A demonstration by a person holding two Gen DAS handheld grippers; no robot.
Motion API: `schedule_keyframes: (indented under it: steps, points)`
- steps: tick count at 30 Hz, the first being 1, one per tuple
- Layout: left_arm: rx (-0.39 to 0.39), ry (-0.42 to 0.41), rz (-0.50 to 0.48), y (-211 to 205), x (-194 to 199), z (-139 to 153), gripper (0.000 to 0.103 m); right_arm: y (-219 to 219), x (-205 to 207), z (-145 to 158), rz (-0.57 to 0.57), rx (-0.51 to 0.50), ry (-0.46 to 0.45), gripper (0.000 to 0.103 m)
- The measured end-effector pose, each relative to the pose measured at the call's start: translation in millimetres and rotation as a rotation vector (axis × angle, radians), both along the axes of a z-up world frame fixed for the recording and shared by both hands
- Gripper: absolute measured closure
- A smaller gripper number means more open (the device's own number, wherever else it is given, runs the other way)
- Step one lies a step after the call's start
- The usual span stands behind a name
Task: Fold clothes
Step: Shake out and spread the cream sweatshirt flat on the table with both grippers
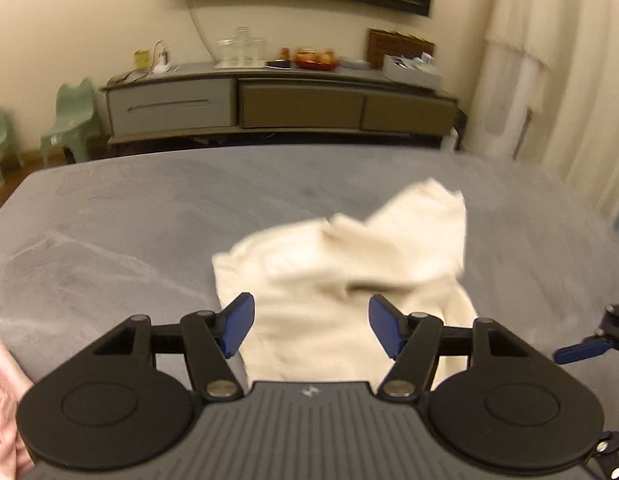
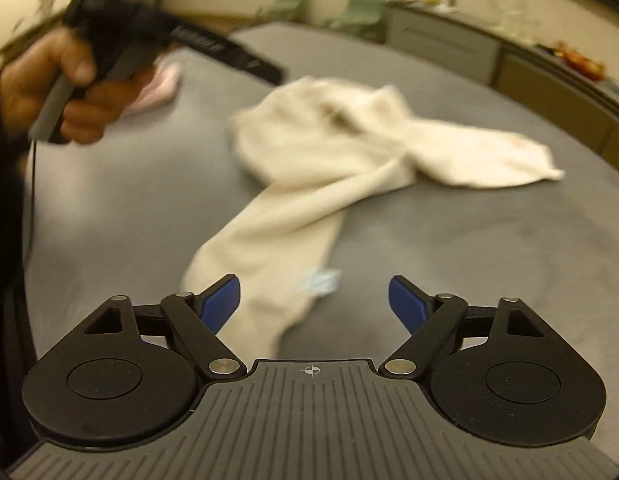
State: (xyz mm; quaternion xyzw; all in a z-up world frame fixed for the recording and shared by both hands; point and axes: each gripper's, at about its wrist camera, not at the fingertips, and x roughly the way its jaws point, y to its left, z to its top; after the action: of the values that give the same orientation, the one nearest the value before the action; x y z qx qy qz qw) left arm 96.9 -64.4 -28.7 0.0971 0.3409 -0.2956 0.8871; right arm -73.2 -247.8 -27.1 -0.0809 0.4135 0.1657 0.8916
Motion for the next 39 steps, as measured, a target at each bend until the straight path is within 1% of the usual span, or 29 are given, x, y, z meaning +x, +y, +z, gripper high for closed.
schedule_keyframes:
  steps: [1, 2, 3, 4, 5, 6, 7, 9, 11, 12, 13, 14, 15, 16, 17, 19, 21, 22, 23, 25, 26, 28, 29, 30, 31, 33, 34, 36, 39]
  points:
    - [0.014, 0.007, 0.007, -4, -2, -9, 0.039, 6, 0, -4, 0.007, -0.010, 0.014, 0.043]
    - [0.030, 0.016, 0.013, -7, -2, -17, 0.040, 8, -1, -6, 0.011, 0.011, 0.015, 0.048]
    - [0.049, 0.022, 0.016, -9, 0, -24, 0.040, 7, 0, -5, 0.018, 0.028, 0.027, 0.066]
    - [0.068, 0.028, 0.019, -11, 1, -31, 0.044, 6, 0, -2, 0.031, 0.026, 0.036, 0.085]
    - [0.094, 0.032, 0.031, -11, 3, -37, 0.047, 4, 0, 1, 0.036, -0.020, 0.027, 0.093]
    - [0.127, 0.034, 0.053, -8, 5, -42, 0.049, 2, 0, 5, 0.041, -0.066, 0.017, 0.093]
    - [0.137, 0.046, 0.077, -2, 6, -45, 0.046, -1, 1, 9, 0.043, -0.112, 0.008, 0.094]
    - [0.119, 0.087, 0.132, 15, 7, -44, 0.047, -23, 5, 17, -0.009, -0.202, -0.012, 0.094]
    - [0.127, 0.109, 0.187, 30, 6, -42, 0.050, -57, 14, 23, -0.147, -0.344, -0.049, 0.094]
    - [0.133, 0.113, 0.186, 35, 1, -40, 0.049, -74, 19, 22, -0.223, -0.394, -0.063, 0.090]
    - [0.137, 0.121, 0.173, 38, -3, -39, 0.048, -91, 24, 20, -0.300, -0.444, -0.078, 0.068]
    - [0.149, 0.118, 0.167, 41, -9, -38, 0.049, -107, 28, 18, -0.376, -0.495, -0.090, 0.055]
    - [0.162, 0.102, 0.168, 42, -15, -35, 0.049, -118, 32, 16, -0.435, -0.547, -0.087, 0.048]
    - [0.168, 0.084, 0.167, 43, -21, -33, 0.051, -118, 32, 20, -0.438, -0.515, -0.104, 0.048]
    - [0.154, 0.070, 0.161, 44, -27, -29, 0.051, -119, 32, 25, -0.441, -0.483, -0.120, 0.048]
    - [0.095, 0.048, 0.136, 44, -37, -19, 0.050, -119, 32, 33, -0.443, -0.411, -0.151, 0.044]
    - [0.070, 0.024, 0.105, 39, -40, -14, 0.050, -108, 32, 39, -0.364, -0.206, -0.156, 0.039]
    - [0.078, 0.018, 0.097, 34, -38, -15, 0.049, -102, 35, 38, -0.329, -0.148, -0.144, 0.039]
    - [0.085, 0.011, 0.088, 30, -37, -16, 0.049, -94, 40, 33, -0.307, -0.131, -0.132, 0.039]
    - [0.117, 0.028, 0.081, 25, -30, -26, 0.050, -87, 51, 19, -0.289, -0.160, -0.125, 0.039]
    - [0.136, 0.040, 0.080, 23, -27, -31, 0.050, -92, 55, 13, -0.308, -0.161, -0.103, 0.039]
    - [0.196, 0.021, 0.075, 23, -27, -39, 0.048, -104, 63, 1, -0.346, -0.160, -0.058, 0.038]
    - [0.213, 0.021, 0.075, 25, -28, -40, 0.045, -115, 64, 1, -0.364, -0.118, -0.025, 0.039]
    - [0.213, 0.036, 0.078, 29, -30, -41, 0.043, -125, 65, 1, -0.380, -0.080, 0.011, 0.039]
    - [0.211, 0.058, 0.072, 33, -31, -40, 0.042, -132, 66, 5, -0.373, -0.072, 0.068, 0.039]
    - [0.203, 0.111, 0.039, 42, -31, -34, 0.041, -135, 63, 9, -0.326, -0.159, 0.120, 0.038]
    - [0.197, 0.123, 0.020, 44, -30, -27, 0.045, -133, 58, 13, -0.337, -0.178, 0.109, 0.038]
    - [0.151, 0.088, 0.012, 50, -23, -7, 0.045, -130, 49, 21, -0.356, -0.211, 0.087, 0.042]
    - [0.091, 0.033, 0.033, 44, 7, 15, 0.044, -97, 56, 15, -0.312, -0.118, 0.048, 0.041]
